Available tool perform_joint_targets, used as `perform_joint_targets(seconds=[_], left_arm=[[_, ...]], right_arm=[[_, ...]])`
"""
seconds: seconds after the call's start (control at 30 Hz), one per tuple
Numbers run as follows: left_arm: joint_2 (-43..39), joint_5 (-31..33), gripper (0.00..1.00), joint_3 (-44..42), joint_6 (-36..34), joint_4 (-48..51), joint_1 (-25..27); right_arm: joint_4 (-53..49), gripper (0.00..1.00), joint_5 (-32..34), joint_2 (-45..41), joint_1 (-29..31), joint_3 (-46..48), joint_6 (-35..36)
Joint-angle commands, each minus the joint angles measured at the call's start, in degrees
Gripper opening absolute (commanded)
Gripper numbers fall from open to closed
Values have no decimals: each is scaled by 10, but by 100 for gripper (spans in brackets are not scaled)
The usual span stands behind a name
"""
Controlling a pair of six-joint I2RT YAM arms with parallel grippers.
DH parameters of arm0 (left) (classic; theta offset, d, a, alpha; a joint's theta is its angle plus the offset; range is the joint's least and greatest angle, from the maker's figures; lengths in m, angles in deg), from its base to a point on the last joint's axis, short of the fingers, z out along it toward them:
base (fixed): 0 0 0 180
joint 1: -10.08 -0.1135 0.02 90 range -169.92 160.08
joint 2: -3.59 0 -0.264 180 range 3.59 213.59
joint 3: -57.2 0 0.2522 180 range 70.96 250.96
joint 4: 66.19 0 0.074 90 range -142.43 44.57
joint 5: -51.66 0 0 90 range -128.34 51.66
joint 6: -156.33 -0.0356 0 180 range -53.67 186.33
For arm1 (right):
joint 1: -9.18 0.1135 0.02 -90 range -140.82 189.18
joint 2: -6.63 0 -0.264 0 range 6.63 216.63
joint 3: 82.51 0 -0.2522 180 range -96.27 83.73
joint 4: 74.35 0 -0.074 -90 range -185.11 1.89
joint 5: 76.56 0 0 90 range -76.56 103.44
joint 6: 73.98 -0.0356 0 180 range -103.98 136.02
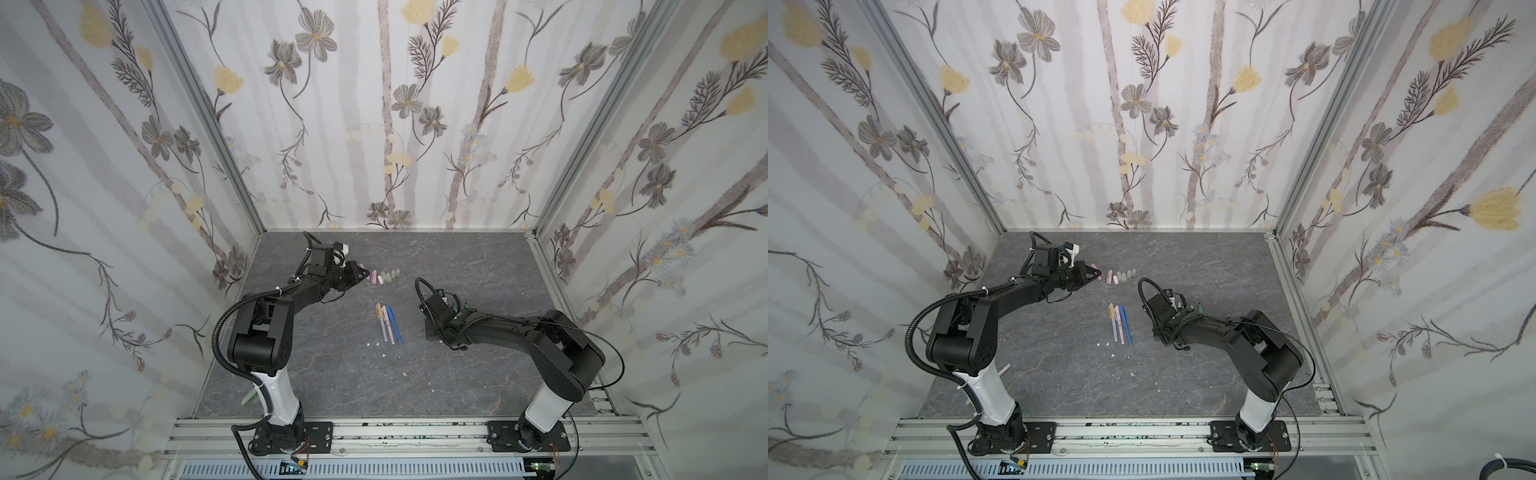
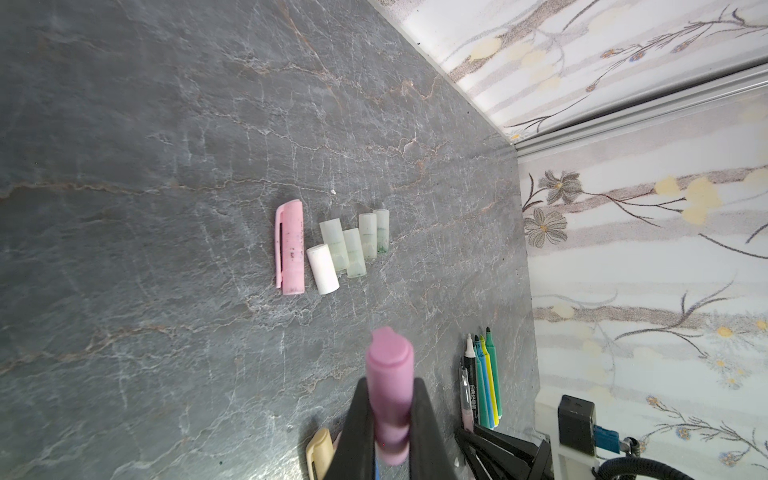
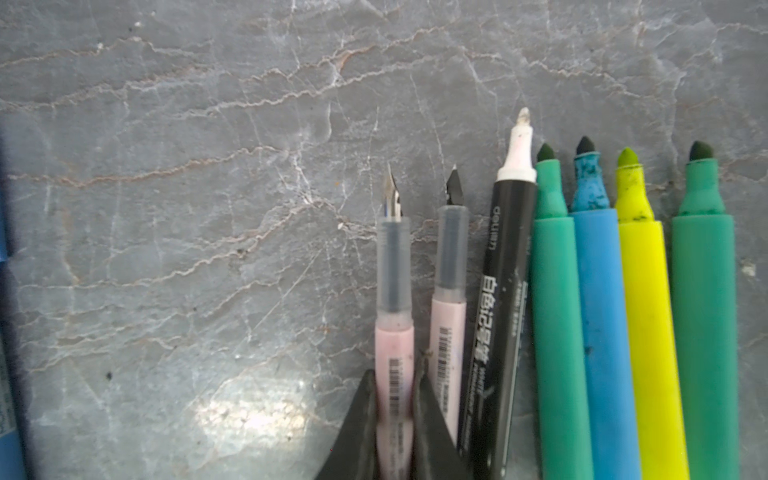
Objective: Open the pen caps
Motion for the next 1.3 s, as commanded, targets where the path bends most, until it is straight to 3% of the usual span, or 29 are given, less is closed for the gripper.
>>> perform_joint_targets(seconds=[0.0, 0.47, 0.73, 1.27], left_arm=[[-1, -3, 0, -2, -8, -19, -2], [40, 15, 0, 22, -18, -9, -4], [104, 28, 0, 68, -28, 3, -4], [163, 29, 3, 105, -63, 56, -4]], right_arm=[[-11, 16, 16, -9, 1, -5, -4], [-29, 20, 33, -41, 2, -21, 9], [-31, 28, 27, -91, 2, -21, 21], [-32, 30, 16, -88, 3, -23, 21]])
